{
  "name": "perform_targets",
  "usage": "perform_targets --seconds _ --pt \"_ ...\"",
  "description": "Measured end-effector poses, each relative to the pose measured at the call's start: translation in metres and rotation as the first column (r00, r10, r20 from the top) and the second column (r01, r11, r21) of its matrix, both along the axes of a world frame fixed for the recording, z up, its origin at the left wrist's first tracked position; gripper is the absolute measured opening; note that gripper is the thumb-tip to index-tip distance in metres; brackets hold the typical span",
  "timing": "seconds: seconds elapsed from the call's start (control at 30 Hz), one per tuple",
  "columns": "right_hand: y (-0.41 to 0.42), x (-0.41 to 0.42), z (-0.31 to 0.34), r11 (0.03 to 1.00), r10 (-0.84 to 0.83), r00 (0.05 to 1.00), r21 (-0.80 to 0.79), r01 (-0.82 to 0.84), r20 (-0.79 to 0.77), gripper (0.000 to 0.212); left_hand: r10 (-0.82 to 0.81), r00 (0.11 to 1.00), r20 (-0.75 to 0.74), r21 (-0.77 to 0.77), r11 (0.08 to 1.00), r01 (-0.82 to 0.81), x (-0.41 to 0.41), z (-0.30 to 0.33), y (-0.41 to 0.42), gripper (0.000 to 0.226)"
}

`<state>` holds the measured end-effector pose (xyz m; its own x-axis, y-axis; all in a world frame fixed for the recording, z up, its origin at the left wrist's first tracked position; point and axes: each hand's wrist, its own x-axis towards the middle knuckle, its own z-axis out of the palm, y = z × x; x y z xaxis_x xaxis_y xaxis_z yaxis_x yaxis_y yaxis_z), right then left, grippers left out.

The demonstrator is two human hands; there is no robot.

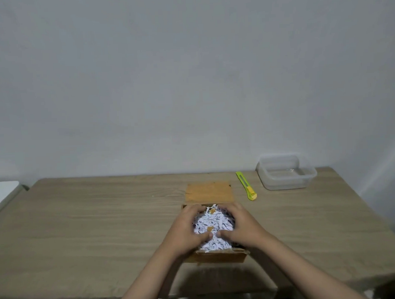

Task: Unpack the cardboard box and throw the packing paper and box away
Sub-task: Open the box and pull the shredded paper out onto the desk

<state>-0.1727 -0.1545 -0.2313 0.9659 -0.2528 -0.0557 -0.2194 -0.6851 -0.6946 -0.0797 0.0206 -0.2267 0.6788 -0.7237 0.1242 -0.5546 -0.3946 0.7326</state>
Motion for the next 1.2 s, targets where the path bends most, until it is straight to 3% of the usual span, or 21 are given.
perform_targets --seconds 0.13,0.23,0.57,0.8,1.0,1.2 --pt "0.000 0.010 -0.002 0.993 0.076 0.986 -0.078 -0.089 -0.149 0.100 -0.164 0.986 0.020 0.338 0.929 0.148 0.014 -0.008 -0.016 0.091" --pt "-0.002 0.018 -0.004 0.975 0.131 0.961 -0.145 -0.169 -0.242 0.110 -0.200 0.979 0.030 0.456 0.875 0.164 0.022 -0.012 -0.020 0.101" --pt "-0.007 0.030 -0.005 0.903 0.212 0.926 -0.300 -0.308 -0.314 0.105 -0.202 0.979 0.030 0.539 0.828 0.155 0.029 -0.006 -0.026 0.085" --pt "-0.010 0.030 -0.006 0.895 0.230 0.927 -0.310 -0.321 -0.296 0.102 -0.270 0.958 0.094 0.674 0.726 0.138 0.025 -0.009 -0.030 0.085" --pt "-0.008 0.033 -0.007 0.886 0.226 0.920 -0.324 -0.331 -0.321 0.088 -0.316 0.919 0.235 0.660 0.746 0.087 0.027 -0.021 -0.029 0.071" --pt "-0.008 0.036 -0.005 0.880 0.248 0.901 -0.305 -0.363 -0.357 0.085 -0.318 0.923 0.218 0.632 0.767 0.115 0.028 -0.021 -0.027 0.063"
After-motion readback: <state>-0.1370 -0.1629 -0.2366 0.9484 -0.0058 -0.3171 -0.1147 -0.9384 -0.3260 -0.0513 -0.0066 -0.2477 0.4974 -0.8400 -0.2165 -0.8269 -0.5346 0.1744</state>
